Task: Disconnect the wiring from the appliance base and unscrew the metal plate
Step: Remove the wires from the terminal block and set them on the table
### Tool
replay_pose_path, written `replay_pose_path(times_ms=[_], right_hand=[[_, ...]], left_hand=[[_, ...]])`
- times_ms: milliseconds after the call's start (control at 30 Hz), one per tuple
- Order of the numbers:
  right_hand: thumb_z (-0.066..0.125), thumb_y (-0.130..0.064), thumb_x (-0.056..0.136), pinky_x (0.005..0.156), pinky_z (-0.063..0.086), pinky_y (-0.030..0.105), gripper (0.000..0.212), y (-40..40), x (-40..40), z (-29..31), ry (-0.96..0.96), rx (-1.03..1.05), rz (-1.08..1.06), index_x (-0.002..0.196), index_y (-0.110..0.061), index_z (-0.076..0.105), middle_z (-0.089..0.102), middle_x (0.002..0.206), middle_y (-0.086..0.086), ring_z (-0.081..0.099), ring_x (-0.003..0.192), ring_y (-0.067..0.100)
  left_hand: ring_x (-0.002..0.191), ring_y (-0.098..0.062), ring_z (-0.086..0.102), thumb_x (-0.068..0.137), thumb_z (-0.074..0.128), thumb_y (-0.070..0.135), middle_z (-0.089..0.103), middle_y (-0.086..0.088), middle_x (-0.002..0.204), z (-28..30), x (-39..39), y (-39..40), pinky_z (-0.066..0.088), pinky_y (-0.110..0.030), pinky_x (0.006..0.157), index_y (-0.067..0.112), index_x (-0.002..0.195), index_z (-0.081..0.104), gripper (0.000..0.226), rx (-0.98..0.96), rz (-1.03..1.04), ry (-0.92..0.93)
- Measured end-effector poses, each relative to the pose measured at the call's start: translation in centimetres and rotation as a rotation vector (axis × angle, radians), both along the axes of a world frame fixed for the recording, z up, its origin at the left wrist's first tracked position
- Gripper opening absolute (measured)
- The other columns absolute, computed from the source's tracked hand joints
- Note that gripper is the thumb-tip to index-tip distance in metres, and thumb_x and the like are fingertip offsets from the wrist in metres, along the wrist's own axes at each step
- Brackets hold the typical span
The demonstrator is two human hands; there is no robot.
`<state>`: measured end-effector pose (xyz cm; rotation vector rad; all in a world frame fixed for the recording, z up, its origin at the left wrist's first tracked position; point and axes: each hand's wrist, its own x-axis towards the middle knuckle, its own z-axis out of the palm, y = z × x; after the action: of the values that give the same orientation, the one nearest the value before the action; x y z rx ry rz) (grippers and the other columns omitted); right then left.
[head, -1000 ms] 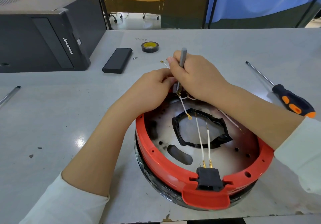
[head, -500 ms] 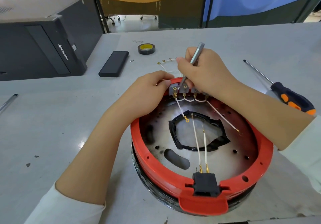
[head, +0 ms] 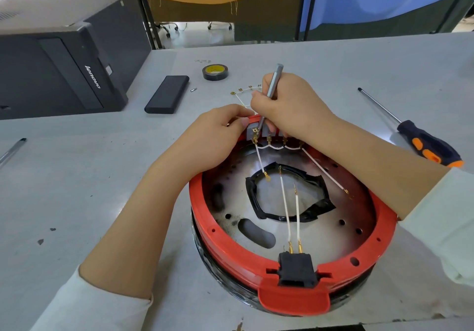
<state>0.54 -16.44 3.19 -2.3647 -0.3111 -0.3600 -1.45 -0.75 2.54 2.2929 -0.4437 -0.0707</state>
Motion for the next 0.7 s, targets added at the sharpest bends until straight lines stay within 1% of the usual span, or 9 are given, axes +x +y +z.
replay_pose_path(times_ms=[100,133,200,233,300,433,533,600,700], right_hand=[[0.047,-0.03,0.088,0.05,0.033,0.032,0.032,0.4,0.03,-0.25,-0.048,-0.187,-0.062,0.06,-0.018,0.036,0.049,0.052,-0.001,0.045,0.051,0.015],[0.048,-0.03,0.088,0.049,0.03,0.031,0.033,0.43,-0.06,-0.31,-0.064,-0.196,-0.069,0.06,-0.018,0.036,0.047,0.053,-0.001,0.046,0.053,0.016],[0.049,-0.027,0.09,0.051,0.037,0.034,0.033,0.12,-0.23,-0.31,-0.061,-0.066,-0.038,0.061,-0.016,0.036,0.048,0.053,0.001,0.049,0.051,0.018],[0.05,-0.025,0.091,0.053,0.041,0.033,0.033,-0.13,-0.3,-0.25,-0.064,0.033,-0.022,0.061,-0.015,0.037,0.048,0.052,0.003,0.049,0.047,0.014],[0.051,-0.022,0.092,0.053,0.043,0.03,0.033,-0.5,-0.42,-0.11,-0.08,0.124,0.003,0.063,-0.013,0.038,0.05,0.052,0.009,0.048,0.041,0.01],[0.053,-0.024,0.091,0.06,0.048,0.039,0.03,-0.17,-0.57,-0.22,-0.085,0.048,0.041,0.068,-0.008,0.044,0.057,0.064,0.021,0.047,0.05,0.018],[0.052,-0.023,0.09,0.062,0.049,0.042,0.029,-0.07,-0.44,-0.26,-0.093,0.034,0.04,0.066,-0.011,0.041,0.053,0.059,0.015,0.055,0.059,0.03],[0.052,-0.022,0.089,0.057,0.043,0.038,0.032,-0.01,-0.3,-0.29,-0.1,0.011,0.038,0.062,-0.015,0.036,0.044,0.054,0.004,0.053,0.059,0.03],[0.052,-0.023,0.086,0.048,0.025,0.03,0.036,0.13,-0.36,-0.51,-0.118,-0.162,0.02,0.057,-0.021,0.03,0.036,0.053,-0.004,0.038,0.05,0.014]], left_hand=[[0.095,-0.009,0.059,0.099,0.041,0.027,0.065,0.012,0.102,-0.03,-0.01,-0.05,0.041,-0.014,0.078,0.037,0.109,0.06,0.024,-0.007,0.0,0.004],[0.095,-0.009,0.058,0.099,0.042,0.027,0.065,0.013,0.102,-0.05,0.03,-0.04,0.04,-0.013,0.077,0.036,0.109,0.061,0.024,-0.012,0.001,0.007],[0.098,-0.007,0.057,0.099,0.041,0.027,0.064,0.014,0.105,-0.11,0.13,-0.01,0.04,-0.013,0.079,0.033,0.113,0.061,0.025,-0.012,0.001,0.009],[0.1,-0.006,0.057,0.099,0.041,0.027,0.064,0.014,0.107,-0.14,0.18,0.0,0.04,-0.014,0.081,0.032,0.116,0.06,0.026,-0.01,0.0,0.01],[0.1,-0.006,0.057,0.099,0.041,0.028,0.064,0.014,0.109,-0.21,0.22,0.03,0.041,-0.016,0.083,0.032,0.118,0.06,0.028,-0.012,-0.003,0.011],[0.096,-0.003,0.057,0.099,0.041,0.028,0.064,0.017,0.105,-0.23,0.14,0.03,0.038,-0.009,0.076,0.036,0.113,0.06,0.026,-0.017,-0.007,-0.002],[0.095,-0.004,0.057,0.099,0.041,0.027,0.064,0.016,0.102,-0.17,0.1,0.03,0.038,-0.011,0.075,0.04,0.109,0.059,0.024,-0.018,-0.006,-0.004],[0.092,-0.005,0.057,0.099,0.041,0.027,0.064,0.014,0.099,-0.14,0.09,0.02,0.04,-0.013,0.075,0.042,0.105,0.058,0.024,-0.014,-0.006,-0.011],[0.081,-0.005,0.056,0.099,0.041,0.027,0.063,0.014,0.088,-0.12,0.12,-0.03,0.041,-0.017,0.069,0.037,0.105,0.06,0.023,-0.005,-0.002,-0.018]])
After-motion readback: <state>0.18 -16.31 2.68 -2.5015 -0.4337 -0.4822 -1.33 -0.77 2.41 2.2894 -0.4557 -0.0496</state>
